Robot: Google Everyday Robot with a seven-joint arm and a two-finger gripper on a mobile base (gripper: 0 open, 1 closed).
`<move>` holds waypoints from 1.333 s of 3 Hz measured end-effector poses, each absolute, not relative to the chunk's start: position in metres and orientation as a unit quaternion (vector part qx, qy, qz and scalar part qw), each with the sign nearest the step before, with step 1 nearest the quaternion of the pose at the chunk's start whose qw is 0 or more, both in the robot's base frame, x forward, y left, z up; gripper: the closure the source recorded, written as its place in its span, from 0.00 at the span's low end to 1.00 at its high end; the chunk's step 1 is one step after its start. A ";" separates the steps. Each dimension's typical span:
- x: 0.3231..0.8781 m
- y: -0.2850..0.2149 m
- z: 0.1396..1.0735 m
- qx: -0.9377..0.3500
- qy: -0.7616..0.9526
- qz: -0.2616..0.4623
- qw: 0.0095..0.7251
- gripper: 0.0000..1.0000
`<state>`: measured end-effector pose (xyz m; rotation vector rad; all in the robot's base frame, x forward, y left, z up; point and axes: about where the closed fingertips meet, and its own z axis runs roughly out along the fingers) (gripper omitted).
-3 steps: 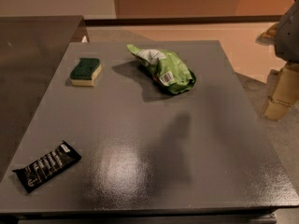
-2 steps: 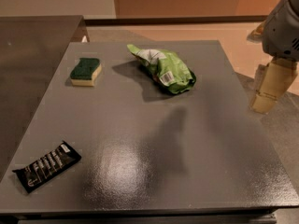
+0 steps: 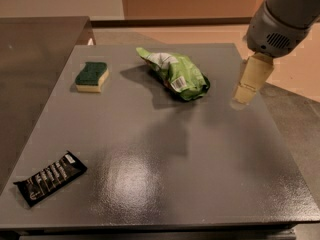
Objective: Pick green rice chip bag
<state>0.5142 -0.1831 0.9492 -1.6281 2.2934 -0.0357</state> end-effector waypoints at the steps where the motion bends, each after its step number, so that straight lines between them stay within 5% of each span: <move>1: 0.543 -0.169 0.934 -0.544 0.823 -0.006 0.161 0.00; 4: 0.591 -0.110 0.891 -0.476 0.871 0.003 0.124 0.00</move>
Offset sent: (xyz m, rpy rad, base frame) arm 0.0774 0.0523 -0.0506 0.0351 0.0751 -0.1921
